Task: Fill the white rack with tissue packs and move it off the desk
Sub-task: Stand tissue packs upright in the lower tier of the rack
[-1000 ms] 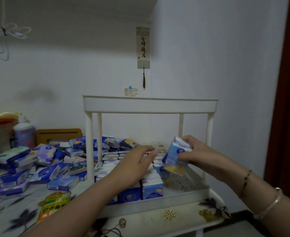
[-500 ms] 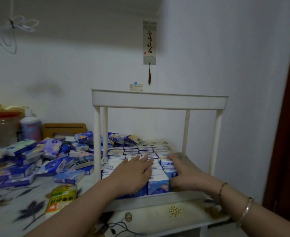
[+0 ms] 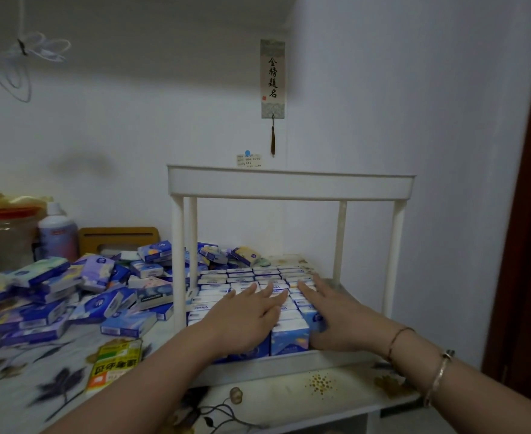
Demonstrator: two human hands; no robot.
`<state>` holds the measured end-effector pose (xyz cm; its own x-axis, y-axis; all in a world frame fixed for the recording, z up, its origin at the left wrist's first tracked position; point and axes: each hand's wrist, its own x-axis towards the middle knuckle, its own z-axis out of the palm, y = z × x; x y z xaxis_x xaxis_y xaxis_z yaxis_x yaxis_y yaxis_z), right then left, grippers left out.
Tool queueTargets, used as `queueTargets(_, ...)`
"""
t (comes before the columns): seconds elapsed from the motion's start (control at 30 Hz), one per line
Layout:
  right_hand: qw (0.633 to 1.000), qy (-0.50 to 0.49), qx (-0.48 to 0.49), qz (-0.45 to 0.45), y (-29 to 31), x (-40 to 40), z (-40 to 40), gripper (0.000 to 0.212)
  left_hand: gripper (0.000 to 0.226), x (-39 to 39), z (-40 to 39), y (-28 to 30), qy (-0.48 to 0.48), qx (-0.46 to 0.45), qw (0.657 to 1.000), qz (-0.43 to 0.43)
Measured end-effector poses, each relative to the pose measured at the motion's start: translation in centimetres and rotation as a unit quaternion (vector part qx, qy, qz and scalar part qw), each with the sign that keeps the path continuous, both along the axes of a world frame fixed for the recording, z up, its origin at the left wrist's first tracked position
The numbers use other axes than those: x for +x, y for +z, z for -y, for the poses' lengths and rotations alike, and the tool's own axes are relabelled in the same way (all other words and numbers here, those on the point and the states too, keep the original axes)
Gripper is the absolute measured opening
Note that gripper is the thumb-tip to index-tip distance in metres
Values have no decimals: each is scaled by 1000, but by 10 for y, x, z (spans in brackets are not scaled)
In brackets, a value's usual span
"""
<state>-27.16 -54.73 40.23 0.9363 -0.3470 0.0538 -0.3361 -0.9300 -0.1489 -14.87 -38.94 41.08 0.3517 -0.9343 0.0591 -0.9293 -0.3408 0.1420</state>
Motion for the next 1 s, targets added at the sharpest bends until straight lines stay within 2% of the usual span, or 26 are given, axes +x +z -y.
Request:
queueTargets(0.2, 1000, 13, 21, -14, 17, -15, -6, 105, 44, -3, -10, 4, -7, -99, 993, -63)
queueTargets(0.27, 1000, 16, 19, -5, 29, -21, -13, 99, 43, -7, -21, 11, -9, -124, 989, -84)
queueTargets(0.37, 998, 40, 10, 40, 47, -25, -33, 84, 39, -11, -45, 25, -8, -156, 984, -82)
queueTargets(0.47, 988, 75, -2, 133, 56, -19, -64, 56, 30, -11, -72, 37, 11, -211, 971, -110)
queueTargets(0.57, 972, 118, 9, 205, 60, -3, -100, 34, 26, -2, -103, 44, 43, -283, 939, -189)
queueTargets(0.67, 958, 160, 33, 237, 62, 21, -137, 25, 28, 18, -139, 43, 84, -337, 911, -222)
queueTargets(0.8, 947, 201, 79, 237, 56, 63, -178, 21, 28, 59, -191, 19, 176, -369, 894, -185)
queueTargets(0.9, 938, 220, 118, 243, 46, 94, -205, 15, 28, 94, -231, -11, 255, -358, 891, -115)
queueTargets(1.0, 935, 252, 147, 201, 31, 127, -236, 13, 17, 123, -271, -37, 342, -341, 875, -45)
